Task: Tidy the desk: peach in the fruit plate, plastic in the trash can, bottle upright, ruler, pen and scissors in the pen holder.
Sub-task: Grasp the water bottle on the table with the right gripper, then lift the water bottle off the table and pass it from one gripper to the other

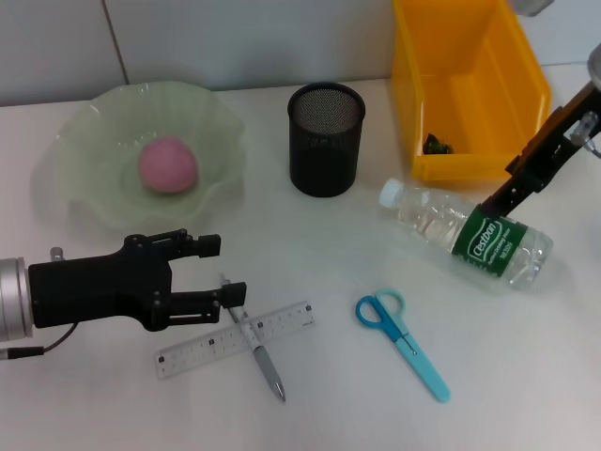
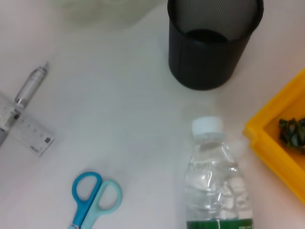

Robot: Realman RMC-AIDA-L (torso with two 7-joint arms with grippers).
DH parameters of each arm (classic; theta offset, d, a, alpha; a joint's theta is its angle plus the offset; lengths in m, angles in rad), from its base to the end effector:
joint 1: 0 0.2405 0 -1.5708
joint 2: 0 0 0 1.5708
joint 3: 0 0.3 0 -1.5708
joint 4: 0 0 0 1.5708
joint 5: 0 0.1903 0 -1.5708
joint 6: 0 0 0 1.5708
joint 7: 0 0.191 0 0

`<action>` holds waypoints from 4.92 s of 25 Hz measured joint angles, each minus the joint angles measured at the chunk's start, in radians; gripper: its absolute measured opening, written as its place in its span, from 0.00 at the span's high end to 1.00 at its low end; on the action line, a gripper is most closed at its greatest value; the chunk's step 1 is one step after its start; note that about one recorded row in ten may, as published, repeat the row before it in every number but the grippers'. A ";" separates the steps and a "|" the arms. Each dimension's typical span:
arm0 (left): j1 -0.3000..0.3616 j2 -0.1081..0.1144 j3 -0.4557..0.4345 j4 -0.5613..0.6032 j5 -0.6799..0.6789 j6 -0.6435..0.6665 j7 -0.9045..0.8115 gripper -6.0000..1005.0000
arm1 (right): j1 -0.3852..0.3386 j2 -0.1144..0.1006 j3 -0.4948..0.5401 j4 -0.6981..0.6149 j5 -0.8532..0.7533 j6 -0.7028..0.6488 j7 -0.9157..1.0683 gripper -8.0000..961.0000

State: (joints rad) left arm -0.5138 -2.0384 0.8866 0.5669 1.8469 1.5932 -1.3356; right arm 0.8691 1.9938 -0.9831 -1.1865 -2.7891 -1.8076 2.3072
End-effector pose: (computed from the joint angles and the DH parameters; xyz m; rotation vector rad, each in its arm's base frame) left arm -0.2566 0.3279 -0.0736 -2.8497 -0.5867 -0.7757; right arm 0.2285 0.4151 0.0152 -2.5970 0.8767 -0.6301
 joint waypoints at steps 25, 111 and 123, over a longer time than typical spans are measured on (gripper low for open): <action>0.000 0.000 0.000 0.001 0.000 0.002 -0.001 0.17 | 0.040 0.010 -0.071 0.242 -0.069 0.189 -0.012 0.21; -0.021 0.002 -0.009 0.001 -0.003 0.002 0.002 0.17 | 0.028 0.053 -0.120 0.321 -0.072 0.331 -0.015 0.19; -0.025 0.001 -0.022 0.001 -0.011 0.010 0.000 0.17 | -0.061 0.052 -0.108 0.120 0.148 0.242 -0.082 0.19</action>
State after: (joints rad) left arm -0.5385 -2.0370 0.8650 0.5684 1.8354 1.6033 -1.3352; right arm 0.8085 2.0454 -1.0915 -1.0664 -2.6415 -1.5657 2.2253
